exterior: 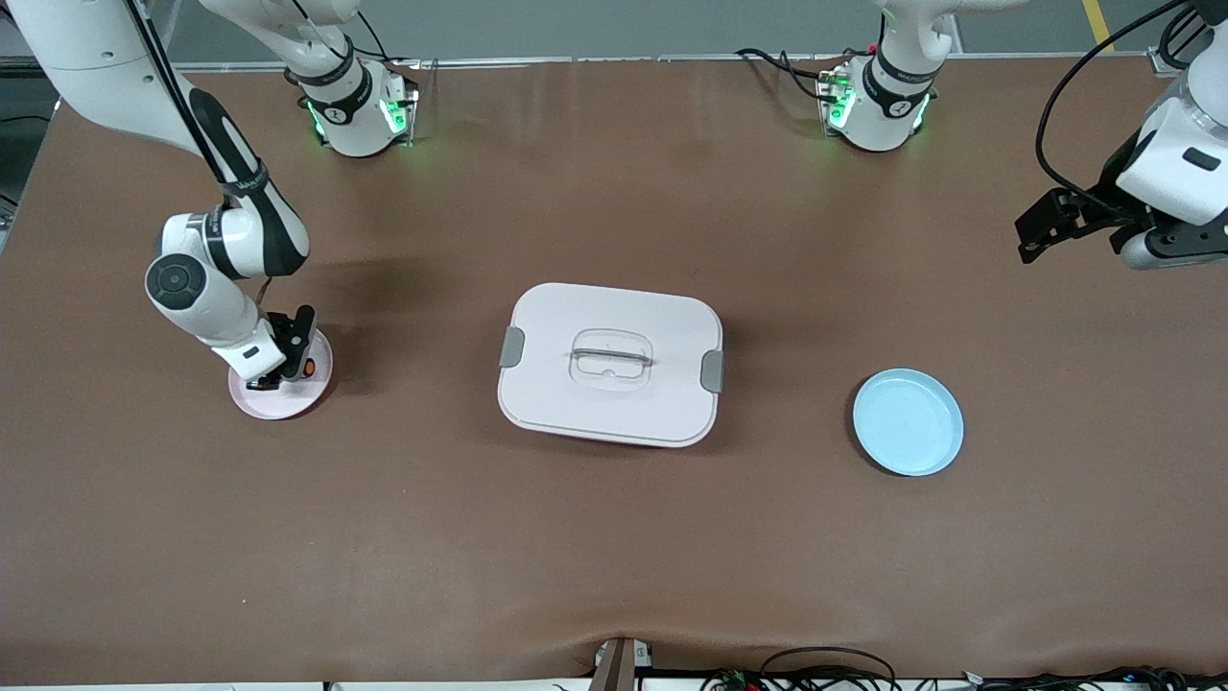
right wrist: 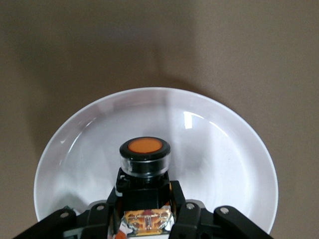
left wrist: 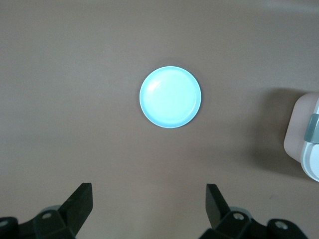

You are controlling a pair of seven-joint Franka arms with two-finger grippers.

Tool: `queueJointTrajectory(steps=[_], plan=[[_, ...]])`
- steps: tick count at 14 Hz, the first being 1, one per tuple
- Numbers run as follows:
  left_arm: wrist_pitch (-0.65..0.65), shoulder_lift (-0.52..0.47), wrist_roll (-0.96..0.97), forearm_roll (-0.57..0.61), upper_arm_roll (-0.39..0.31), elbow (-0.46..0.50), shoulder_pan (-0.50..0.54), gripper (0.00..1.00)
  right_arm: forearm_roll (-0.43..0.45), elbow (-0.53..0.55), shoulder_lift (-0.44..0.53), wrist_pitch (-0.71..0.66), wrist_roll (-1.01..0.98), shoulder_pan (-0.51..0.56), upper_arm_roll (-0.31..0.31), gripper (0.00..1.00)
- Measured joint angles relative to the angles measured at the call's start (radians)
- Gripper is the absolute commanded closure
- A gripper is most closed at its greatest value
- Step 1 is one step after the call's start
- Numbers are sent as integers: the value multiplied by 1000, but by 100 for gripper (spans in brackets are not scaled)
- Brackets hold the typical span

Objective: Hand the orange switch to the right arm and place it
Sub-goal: 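Lower the switch onto the white plate and open the right gripper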

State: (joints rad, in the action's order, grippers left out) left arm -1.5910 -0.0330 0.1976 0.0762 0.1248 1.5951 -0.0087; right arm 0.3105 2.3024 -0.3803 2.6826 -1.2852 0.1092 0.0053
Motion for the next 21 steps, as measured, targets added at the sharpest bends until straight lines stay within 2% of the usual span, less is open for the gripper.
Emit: queueJointTrajectory(steps=[2,3,5,10,13,16,19,21], plan=[[-1,0,0,0,0,1,0,0,0,-1,0,0,0,0,0,63],[-1,0,0,0,0,3,-1,0,1,-1,0,0,0,0,0,31],[-1,0,0,0,1,4,-2,0,2,-4,0,3,0,0,0,1],[-1,0,0,0,1,4,-2,0,6,-22,21,-9,-2,0,0,0],[-1,0,0,0,1,4,-2,0,6,-42,69,-116,42,0,0,0],[-1,0,0,0,1,4,-2,0,6,-66,109,-249,308,0,5,0],[-1,0,0,0,1,4,-2,0,-1,-84,130,-315,587,0,12,0],[-1,0,0,0,1,4,-2,0,-48,-101,135,-351,744,0,14,0]])
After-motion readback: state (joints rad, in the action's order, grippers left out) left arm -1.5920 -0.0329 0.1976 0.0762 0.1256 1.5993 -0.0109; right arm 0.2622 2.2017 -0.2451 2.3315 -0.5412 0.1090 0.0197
